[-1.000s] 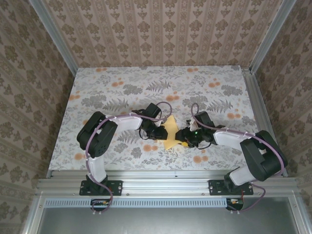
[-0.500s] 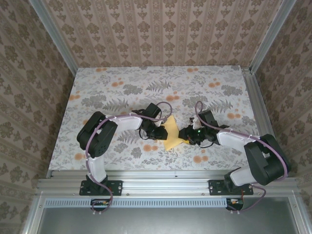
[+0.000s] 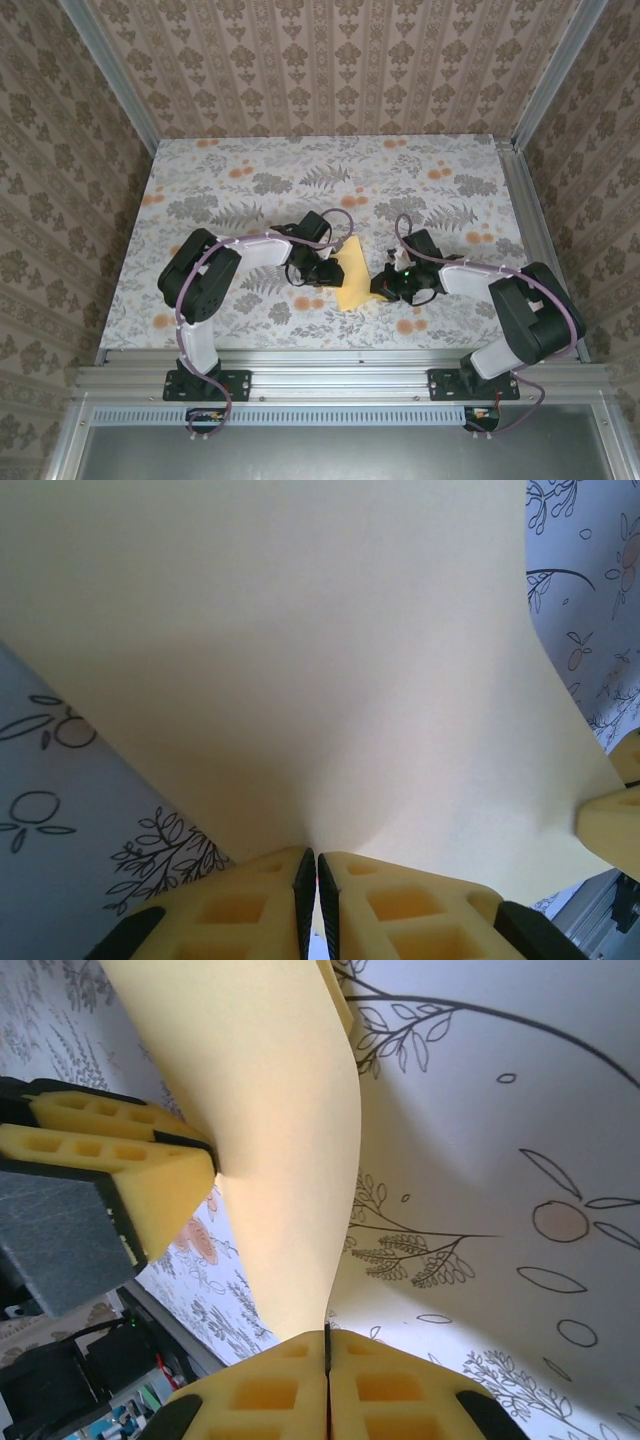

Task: Fold a paper plane with a square sheet of paper (pick it up from the middle)

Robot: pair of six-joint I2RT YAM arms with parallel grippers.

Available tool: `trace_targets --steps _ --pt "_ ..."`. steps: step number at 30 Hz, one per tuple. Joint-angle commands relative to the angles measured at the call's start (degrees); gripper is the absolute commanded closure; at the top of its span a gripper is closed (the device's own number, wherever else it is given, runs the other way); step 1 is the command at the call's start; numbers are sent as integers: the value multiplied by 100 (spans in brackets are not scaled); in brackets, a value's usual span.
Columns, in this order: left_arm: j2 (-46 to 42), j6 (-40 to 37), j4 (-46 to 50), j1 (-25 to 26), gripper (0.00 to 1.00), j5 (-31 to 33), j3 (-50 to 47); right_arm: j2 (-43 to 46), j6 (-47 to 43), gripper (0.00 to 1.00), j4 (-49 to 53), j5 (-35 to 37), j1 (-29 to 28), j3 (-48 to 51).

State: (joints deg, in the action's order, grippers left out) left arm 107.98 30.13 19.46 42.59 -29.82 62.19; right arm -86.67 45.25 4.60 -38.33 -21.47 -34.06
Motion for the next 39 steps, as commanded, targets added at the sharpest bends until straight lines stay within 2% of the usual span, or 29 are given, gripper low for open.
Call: trace_targets --steps 1,18,39 --pt "232 -136 227 -40 79 117 39 -109 -52 91 113 -61 -39 -255" --pt "268 -157 191 -41 79 75 49 -477 334 92 -347 -264 -295 -720" --pt "-58 18 -125 -163 79 -207 -184 -1352 285 90 -404 -66 -533 -1199"
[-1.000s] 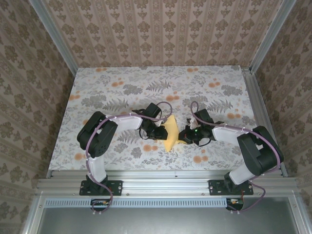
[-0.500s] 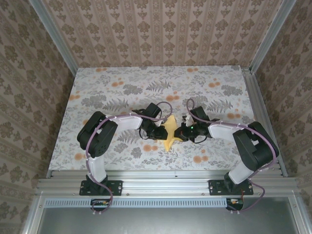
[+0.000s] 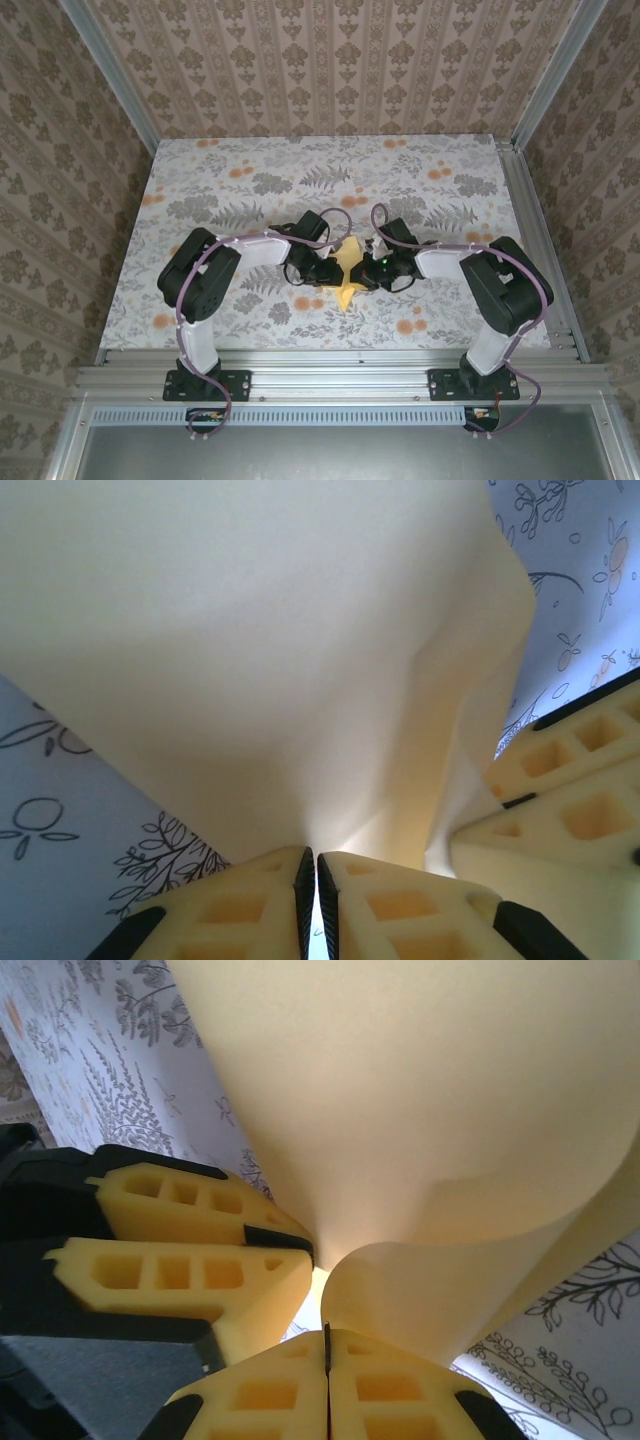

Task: Fold a paper plane with a square sheet of paper (pick it up from the middle)

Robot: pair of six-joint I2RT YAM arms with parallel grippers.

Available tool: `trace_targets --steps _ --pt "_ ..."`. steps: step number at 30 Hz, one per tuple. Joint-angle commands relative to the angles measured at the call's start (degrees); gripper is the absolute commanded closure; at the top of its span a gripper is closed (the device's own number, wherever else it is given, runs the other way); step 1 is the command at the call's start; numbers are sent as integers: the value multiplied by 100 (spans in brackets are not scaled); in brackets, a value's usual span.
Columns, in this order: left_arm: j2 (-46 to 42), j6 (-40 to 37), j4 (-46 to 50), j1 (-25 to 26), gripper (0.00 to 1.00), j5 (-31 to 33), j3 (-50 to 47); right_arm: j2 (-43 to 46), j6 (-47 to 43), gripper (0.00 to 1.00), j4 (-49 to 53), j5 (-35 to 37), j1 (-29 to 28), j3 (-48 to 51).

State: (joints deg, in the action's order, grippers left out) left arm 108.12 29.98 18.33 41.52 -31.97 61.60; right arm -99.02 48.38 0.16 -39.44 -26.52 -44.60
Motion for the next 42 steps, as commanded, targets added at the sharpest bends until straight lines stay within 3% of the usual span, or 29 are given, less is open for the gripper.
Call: trace_targets --steps 1,17,26,42 --pt "-80 41 -24 -58 79 -2 -129 -156 -40 90 45 59 -28 -159" --pt "-262 87 -39 -110 78 -64 -221 -190 127 90 17 554 -4 -15" --pt "-168 83 -112 -148 79 -97 -251 -35 400 90 -197 492 7 11" --pt "-218 11 79 -364 79 -255 333 -89 6 89 339 692 7 -75"
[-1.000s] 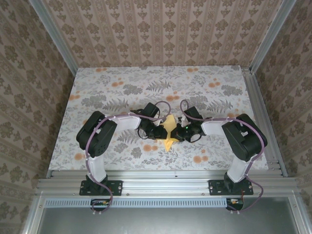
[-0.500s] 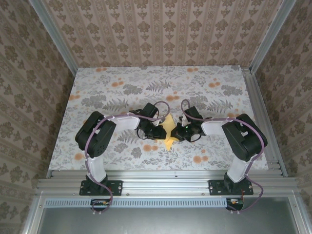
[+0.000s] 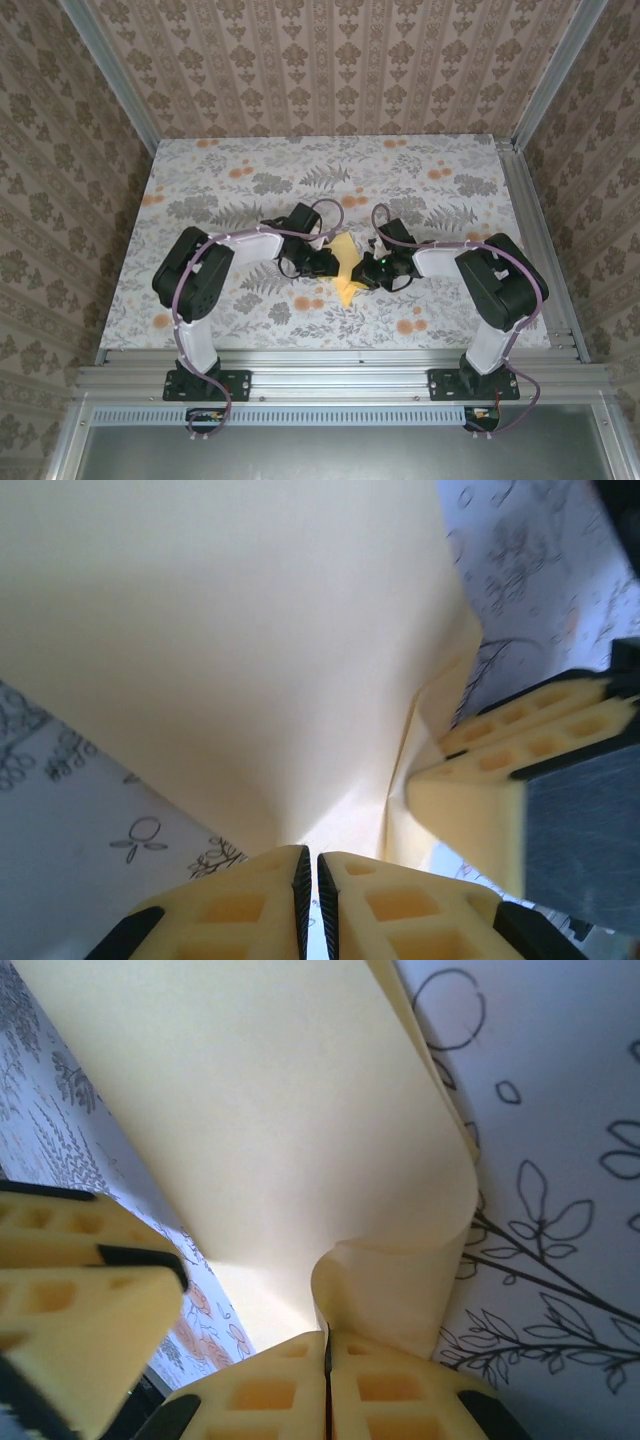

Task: Fold a paper plane with a square sheet of paper (pick it up from the middle)

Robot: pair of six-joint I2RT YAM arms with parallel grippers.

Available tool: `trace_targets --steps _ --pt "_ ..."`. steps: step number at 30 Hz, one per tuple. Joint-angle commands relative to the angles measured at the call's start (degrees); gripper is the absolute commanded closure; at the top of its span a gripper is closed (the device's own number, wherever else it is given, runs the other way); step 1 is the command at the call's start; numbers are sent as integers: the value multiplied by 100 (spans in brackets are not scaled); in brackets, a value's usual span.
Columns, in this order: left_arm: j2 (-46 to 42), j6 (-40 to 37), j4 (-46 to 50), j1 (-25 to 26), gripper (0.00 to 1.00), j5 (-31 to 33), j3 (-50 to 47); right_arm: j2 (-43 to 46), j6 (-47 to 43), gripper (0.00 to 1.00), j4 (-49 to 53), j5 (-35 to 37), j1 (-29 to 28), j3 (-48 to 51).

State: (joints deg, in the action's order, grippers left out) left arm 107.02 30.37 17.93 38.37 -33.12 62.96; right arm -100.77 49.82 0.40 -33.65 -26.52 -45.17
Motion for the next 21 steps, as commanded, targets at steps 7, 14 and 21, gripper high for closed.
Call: trace_targets --steps 7,14,21 --pt "136 -114 258 -58 79 -94 347 142 -164 89 397 101 7 -77" --pt "409 -231 303 -68 79 -41 398 230 -137 88 426 78 1 -143" --pt "581 -311 335 -49 79 -67 393 294 10 88 305 51 -6 -155"
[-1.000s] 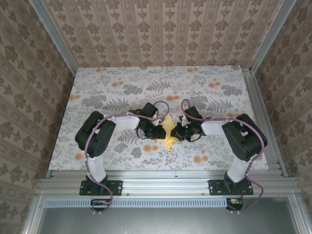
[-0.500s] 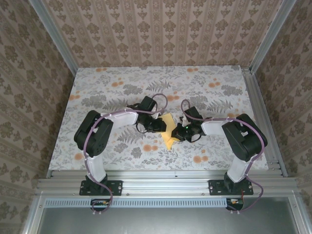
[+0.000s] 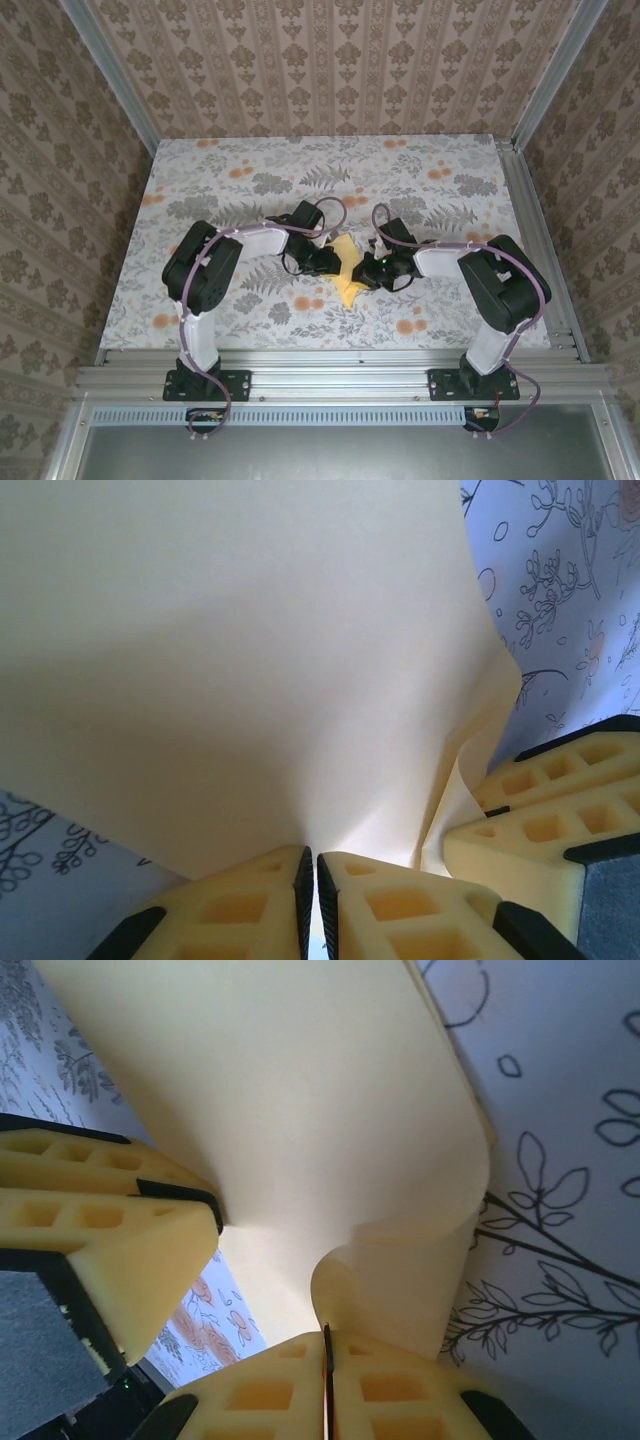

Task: Fold a paper plane with a square sheet of paper (pick it up from the middle)

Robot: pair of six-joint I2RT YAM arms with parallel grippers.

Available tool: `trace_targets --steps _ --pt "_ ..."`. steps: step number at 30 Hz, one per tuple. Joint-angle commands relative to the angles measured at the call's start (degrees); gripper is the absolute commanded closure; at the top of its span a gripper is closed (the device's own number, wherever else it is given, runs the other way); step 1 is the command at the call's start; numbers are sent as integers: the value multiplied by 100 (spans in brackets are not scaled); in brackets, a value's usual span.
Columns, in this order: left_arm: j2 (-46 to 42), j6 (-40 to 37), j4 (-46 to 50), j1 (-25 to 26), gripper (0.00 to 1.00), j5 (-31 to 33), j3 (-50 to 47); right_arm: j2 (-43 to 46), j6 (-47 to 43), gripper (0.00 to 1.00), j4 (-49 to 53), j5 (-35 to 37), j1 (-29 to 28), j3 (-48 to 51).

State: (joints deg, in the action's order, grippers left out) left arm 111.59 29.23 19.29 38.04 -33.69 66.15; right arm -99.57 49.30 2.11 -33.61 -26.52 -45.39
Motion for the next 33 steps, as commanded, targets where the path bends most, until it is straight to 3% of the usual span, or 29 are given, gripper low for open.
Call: trace_targets --steps 1,33 --pt "150 -203 197 -16 79 -23 56 177 84 88 106 47 -1 -137" --pt "65 -193 32 81 80 104 -358 357 760 90 -237 494 -195 -81"
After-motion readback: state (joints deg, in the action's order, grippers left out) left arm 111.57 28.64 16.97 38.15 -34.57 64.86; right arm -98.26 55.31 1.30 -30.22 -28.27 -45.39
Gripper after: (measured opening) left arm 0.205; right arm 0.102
